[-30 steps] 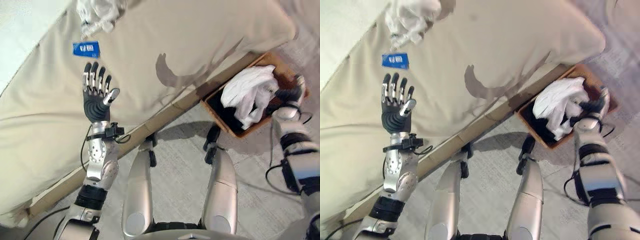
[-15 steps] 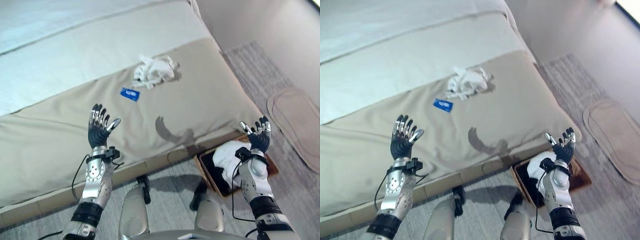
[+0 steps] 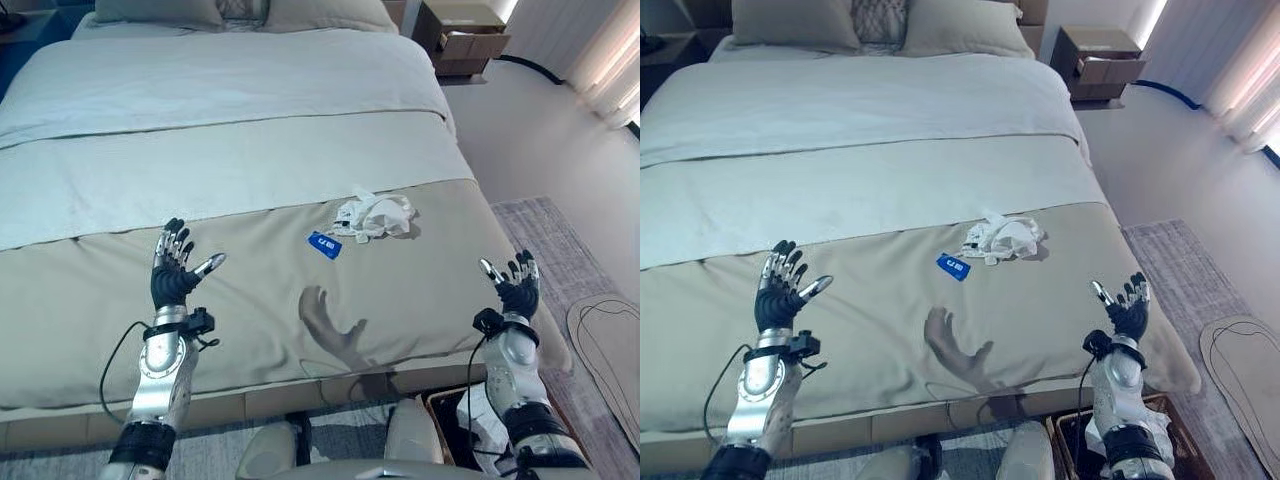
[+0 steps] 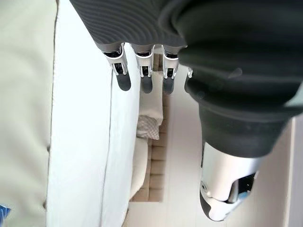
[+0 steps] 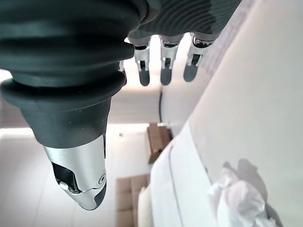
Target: Pick up clothes into the bucket
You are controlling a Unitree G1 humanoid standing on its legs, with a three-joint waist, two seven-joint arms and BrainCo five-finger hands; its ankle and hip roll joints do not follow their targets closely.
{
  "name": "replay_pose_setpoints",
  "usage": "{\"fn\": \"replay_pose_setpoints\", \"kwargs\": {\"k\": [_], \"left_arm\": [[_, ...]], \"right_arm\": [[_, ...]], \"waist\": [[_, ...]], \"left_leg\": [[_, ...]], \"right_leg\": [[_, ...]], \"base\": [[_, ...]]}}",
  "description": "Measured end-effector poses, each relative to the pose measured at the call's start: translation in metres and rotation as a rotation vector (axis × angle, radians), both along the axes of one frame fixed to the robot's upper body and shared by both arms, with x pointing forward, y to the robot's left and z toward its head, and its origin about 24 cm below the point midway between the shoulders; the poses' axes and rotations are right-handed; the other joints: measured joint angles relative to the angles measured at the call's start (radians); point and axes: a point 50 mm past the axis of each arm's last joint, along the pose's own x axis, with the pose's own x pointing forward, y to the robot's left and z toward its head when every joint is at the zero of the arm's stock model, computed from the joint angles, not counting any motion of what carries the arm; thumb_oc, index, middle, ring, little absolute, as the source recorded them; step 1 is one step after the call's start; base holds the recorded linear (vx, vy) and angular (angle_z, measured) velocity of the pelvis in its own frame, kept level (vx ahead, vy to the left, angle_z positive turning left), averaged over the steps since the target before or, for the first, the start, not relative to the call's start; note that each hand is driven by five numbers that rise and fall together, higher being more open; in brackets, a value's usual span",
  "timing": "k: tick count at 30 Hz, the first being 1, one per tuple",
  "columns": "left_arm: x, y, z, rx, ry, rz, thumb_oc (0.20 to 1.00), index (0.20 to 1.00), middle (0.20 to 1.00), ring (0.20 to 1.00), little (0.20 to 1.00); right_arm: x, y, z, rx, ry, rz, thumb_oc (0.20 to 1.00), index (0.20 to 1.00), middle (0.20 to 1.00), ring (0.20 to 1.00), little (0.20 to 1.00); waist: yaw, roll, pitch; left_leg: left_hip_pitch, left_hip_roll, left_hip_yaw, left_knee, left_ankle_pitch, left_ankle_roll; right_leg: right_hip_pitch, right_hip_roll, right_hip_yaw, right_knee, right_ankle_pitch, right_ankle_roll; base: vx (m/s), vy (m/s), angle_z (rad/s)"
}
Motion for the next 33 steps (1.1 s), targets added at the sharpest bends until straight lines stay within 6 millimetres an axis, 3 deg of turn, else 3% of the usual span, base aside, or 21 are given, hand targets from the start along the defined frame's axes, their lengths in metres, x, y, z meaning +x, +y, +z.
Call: {"fn": "replay_pose_setpoints", "kwargs": {"k": [1,3,6,7,8,9,12,16,21,25,29,33], "left_arm": [[0.001,-0.003,0.000,-0.011,-0.008,-0.005,1.000,1.000,1.000,1.000,1.000],[0.007,-0.002,0.005,-0.004,-0.019,-0.006,1.000,1.000,1.000,1.000,1.000],[0.014,-0.009,0.012,0.041,-0.041,-0.032,1.000,1.000,1.000,1.000,1.000],[0.017,-0.014,0.015,0.082,-0.049,-0.060,1.000,1.000,1.000,1.000,1.000],[0.020,-0.017,0.018,0.097,-0.057,-0.075,1.000,1.000,1.000,1.000,1.000],[0.021,-0.022,0.018,0.102,-0.059,-0.084,1.000,1.000,1.000,1.000,1.000],[0.019,-0.024,0.020,0.101,-0.070,-0.084,1.000,1.000,1.000,1.000,1.000],[0.026,-0.027,0.028,0.102,-0.097,-0.088,1.000,1.000,1.000,1.000,1.000],[0.047,-0.043,0.050,0.162,-0.153,-0.120,1.000,1.000,1.000,1.000,1.000],[0.071,-0.054,0.085,0.365,-0.254,-0.083,1.000,1.000,1.000,1.000,1.000],[0.095,-0.067,0.121,0.579,-0.341,-0.045,1.000,1.000,1.000,1.000,1.000],[0.108,-0.055,0.149,0.745,-0.374,0.074,1.000,1.000,1.000,1.000,1.000]], "right_arm": [[-0.003,-0.005,0.000,-0.015,0.008,0.000,1.000,1.000,1.000,1.000,1.000],[-0.004,-0.008,0.000,-0.012,0.007,-0.011,1.000,1.000,1.000,1.000,1.000],[-0.010,-0.014,-0.003,-0.007,0.019,-0.038,1.000,1.000,1.000,1.000,1.000],[-0.017,-0.017,-0.008,-0.004,0.037,-0.056,1.000,1.000,1.000,1.000,1.000],[-0.021,-0.019,-0.011,-0.001,0.050,-0.066,1.000,1.000,1.000,1.000,1.000],[-0.021,-0.022,-0.011,-0.006,0.055,-0.073,1.000,1.000,1.000,1.000,1.000],[-0.014,-0.022,-0.004,-0.014,0.031,-0.067,1.000,1.000,1.000,1.000,1.000],[-0.007,-0.023,0.006,-0.028,-0.006,-0.063,1.000,1.000,1.000,1.000,1.000],[0.004,-0.023,0.019,-0.043,-0.046,-0.059,1.000,1.000,1.000,1.000,1.000],[0.036,-0.006,0.049,-0.095,-0.137,0.016,1.000,1.000,1.000,1.000,1.000],[0.055,0.011,0.068,-0.126,-0.190,0.073,1.000,1.000,1.000,1.000,1.000],[0.063,0.022,0.076,-0.138,-0.216,0.113,1.000,1.000,1.000,1.000,1.000]], "waist": [[-0.006,0.023,0.004],[-0.014,0.016,0.015],[-0.055,0.013,0.026],[-0.065,-0.001,0.024],[-0.065,-0.023,0.026],[-0.065,-0.010,0.040],[-0.069,0.026,0.047],[-0.095,0.029,0.048],[-0.112,0.033,0.048],[-0.133,0.048,0.057],[-0.143,0.047,0.124],[-0.157,0.042,0.200]], "left_leg": [[-0.012,0.016,-0.035,-0.005,0.004,0.011],[-0.015,0.020,-0.062,-0.025,0.022,0.011],[-0.006,0.023,-0.108,-0.041,0.031,-0.002],[0.006,0.016,-0.131,-0.057,0.046,-0.051],[0.022,0.004,-0.133,-0.071,0.054,-0.068],[0.029,0.020,-0.137,-0.076,0.061,-0.091],[0.028,0.078,-0.127,-0.089,0.058,-0.118],[0.019,0.109,-0.126,-0.109,0.067,-0.133],[-0.008,0.094,-0.102,-0.117,0.073,-0.141],[-0.114,0.057,-0.054,-0.087,0.073,-0.141],[-0.240,0.024,-0.031,-0.031,0.077,-0.135],[-0.327,0.021,-0.027,-0.001,0.079,-0.132]], "right_leg": [[0.067,0.039,0.089,-0.128,-0.002,0.018],[0.106,0.070,0.130,-0.248,0.013,0.015],[0.165,0.095,0.101,-0.393,0.071,-0.002],[0.250,0.097,0.088,-0.504,0.129,-0.007],[0.289,0.091,0.082,-0.526,0.148,-0.009],[0.304,0.102,0.067,-0.544,0.146,-0.021],[0.286,0.160,0.065,-0.540,0.138,-0.033],[0.265,0.193,0.063,-0.543,0.136,-0.041],[0.218,0.177,0.081,-0.526,0.137,-0.047],[0.058,0.146,0.130,-0.434,0.135,-0.042],[-0.089,0.116,0.161,-0.356,0.129,-0.034],[-0.187,0.115,0.170,-0.307,0.128,-0.032]], "base": [[0.16,-0.063,0.27],[0.22,-0.123,0.20],[0.17,-0.128,0.42],[0.15,-0.137,0.60],[0.14,-0.126,0.54],[0.13,-0.126,0.18],[0.12,-0.120,-0.13],[0.06,-0.041,-0.07],[-0.05,0.029,-0.10],[-0.13,0.031,-0.25],[-0.09,-0.006,-0.09],[-0.05,-0.022,0.00]]}}
